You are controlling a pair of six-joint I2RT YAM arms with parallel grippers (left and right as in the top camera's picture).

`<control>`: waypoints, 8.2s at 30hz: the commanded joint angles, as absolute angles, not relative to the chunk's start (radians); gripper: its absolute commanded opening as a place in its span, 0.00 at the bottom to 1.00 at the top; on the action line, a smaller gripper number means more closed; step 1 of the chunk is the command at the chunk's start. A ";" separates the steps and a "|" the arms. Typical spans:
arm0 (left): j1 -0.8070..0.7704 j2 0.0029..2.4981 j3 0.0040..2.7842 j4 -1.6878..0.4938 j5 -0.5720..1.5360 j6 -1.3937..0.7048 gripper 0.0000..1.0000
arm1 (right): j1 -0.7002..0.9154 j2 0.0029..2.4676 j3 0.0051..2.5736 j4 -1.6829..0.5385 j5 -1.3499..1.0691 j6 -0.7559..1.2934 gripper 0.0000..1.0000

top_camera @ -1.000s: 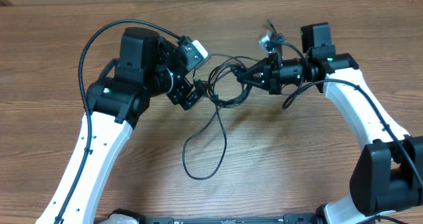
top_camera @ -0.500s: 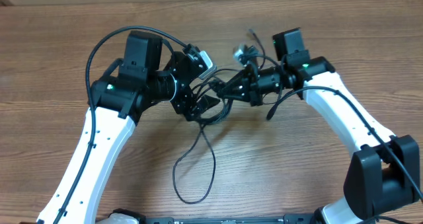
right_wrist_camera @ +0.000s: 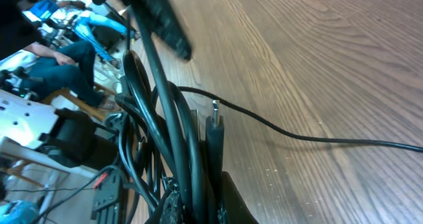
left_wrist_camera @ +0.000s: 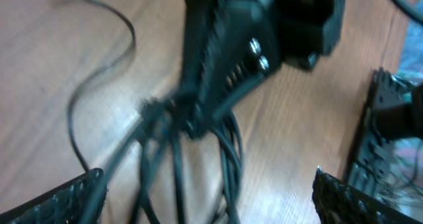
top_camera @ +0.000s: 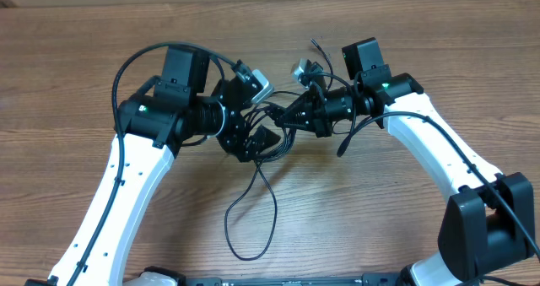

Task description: Untangle cables

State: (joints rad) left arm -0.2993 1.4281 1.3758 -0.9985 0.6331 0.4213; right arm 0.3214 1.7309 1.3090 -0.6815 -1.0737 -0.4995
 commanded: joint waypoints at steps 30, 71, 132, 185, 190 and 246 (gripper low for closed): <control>-0.295 1.433 1.382 -1.068 0.461 0.521 0.24 | 0.319 1.703 1.337 -0.641 -1.220 -0.507 0.04; -0.295 1.433 1.381 -0.817 0.253 0.030 0.04 | 0.208 1.703 1.337 -0.661 -0.695 0.187 1.00; -0.347 1.502 1.382 -0.768 0.242 -0.271 0.04 | 0.411 1.703 1.337 -0.468 -0.446 0.148 0.04; -0.332 1.502 1.381 -0.852 -0.078 -0.561 0.04 | 0.408 1.703 1.337 -0.503 -0.246 0.356 0.47; -0.332 1.502 1.381 -0.852 -0.078 -0.561 0.04 | 0.408 1.703 1.337 -0.525 -0.246 0.355 0.68; -0.229 1.502 1.381 -0.794 0.315 -0.225 0.04 | 0.406 1.704 1.336 -0.577 -0.262 0.260 0.96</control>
